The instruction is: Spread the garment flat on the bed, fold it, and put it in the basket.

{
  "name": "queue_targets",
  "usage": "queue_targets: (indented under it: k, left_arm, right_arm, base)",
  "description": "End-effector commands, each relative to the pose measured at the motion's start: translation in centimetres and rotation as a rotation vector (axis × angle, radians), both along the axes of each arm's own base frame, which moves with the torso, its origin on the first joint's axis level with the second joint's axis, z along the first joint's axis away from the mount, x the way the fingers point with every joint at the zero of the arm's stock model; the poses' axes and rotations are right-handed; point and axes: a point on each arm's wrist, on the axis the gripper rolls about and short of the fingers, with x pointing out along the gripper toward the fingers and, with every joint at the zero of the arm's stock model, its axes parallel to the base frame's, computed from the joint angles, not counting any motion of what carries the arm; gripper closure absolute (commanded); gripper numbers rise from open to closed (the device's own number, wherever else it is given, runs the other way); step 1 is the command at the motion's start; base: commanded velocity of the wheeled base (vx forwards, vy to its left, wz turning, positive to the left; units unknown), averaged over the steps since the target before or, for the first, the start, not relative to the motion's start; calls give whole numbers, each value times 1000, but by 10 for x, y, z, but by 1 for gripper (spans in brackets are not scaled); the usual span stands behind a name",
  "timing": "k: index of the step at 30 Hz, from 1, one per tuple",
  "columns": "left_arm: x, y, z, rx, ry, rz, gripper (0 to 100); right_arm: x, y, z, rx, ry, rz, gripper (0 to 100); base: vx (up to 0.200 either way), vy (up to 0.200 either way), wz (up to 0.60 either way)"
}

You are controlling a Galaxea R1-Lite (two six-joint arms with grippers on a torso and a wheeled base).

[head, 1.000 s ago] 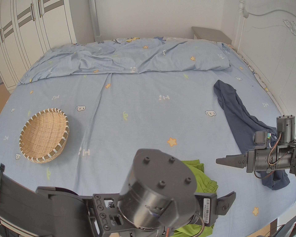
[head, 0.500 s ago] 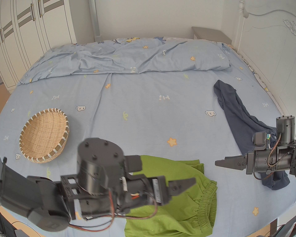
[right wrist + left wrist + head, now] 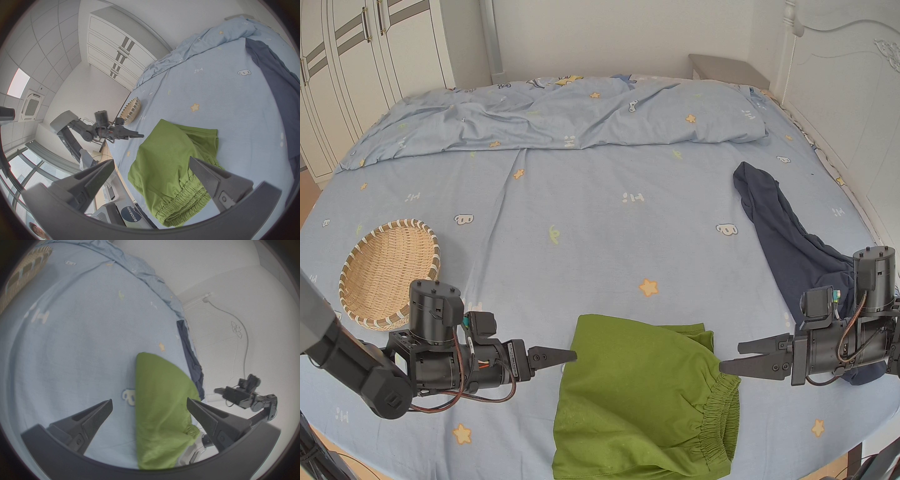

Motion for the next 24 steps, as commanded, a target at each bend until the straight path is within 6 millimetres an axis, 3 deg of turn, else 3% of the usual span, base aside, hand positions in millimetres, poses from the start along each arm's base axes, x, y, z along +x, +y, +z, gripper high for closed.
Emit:
queue_targets:
  k: [1, 11, 24]
  left_arm:
    - [6, -2, -52, 59, 117, -50, 0]
    - [-3, -25, -56, 24, 108, -160, 0]
    - [-7, -32, -54, -85, 146, -340, 0]
  right_arm:
    - [-9, 0, 8, 15, -34, 17, 0]
    - [-7, -1, 6, 12, -28, 10, 0]
    - [-6, 1, 4, 7, -20, 16, 0]
  base:
    - [0, 0, 0]
    - [0, 0, 0]
    - [0, 0, 0]
